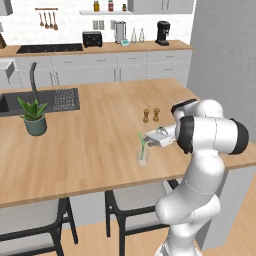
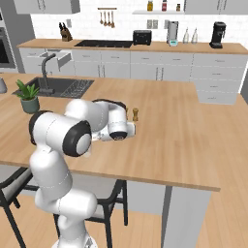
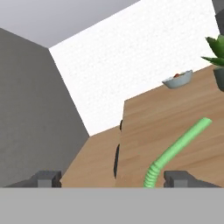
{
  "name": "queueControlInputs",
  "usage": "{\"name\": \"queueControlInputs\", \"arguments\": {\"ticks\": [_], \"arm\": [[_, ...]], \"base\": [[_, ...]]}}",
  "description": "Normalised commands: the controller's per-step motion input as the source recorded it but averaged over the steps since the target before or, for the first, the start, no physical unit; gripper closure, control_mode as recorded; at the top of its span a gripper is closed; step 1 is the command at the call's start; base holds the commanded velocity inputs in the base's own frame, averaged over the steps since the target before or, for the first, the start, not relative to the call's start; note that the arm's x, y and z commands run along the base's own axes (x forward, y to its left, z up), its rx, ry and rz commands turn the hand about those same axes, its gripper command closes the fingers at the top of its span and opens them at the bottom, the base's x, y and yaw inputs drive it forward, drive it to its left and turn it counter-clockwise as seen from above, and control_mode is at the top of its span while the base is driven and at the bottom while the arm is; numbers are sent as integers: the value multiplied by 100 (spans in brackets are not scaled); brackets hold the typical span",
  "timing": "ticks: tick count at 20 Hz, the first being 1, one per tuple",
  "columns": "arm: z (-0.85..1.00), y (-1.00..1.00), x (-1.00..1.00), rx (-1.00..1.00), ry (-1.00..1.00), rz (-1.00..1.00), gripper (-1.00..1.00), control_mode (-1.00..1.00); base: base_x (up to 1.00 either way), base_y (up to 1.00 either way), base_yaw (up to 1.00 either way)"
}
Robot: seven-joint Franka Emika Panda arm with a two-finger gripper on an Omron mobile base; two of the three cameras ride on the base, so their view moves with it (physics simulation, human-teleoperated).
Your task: Take a straw from the drawer in front and place it inside the glass cup on the dining counter.
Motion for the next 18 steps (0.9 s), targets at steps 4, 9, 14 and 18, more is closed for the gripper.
{"name": "queueControlInputs", "arguments": {"ticks": [4,9,14,18], "arm": [[0,-7,-3,0,-4,-1,-100,-100],[0,0,5,-12,-6,-7,-100,-100],[-10,0,16,-26,-2,-15,-100,-100],[-2,-8,1,-27,-2,-16,-100,-100]], "base": [[0,0,0],[0,0,0],[0,0,0],[0,0,0]]}}
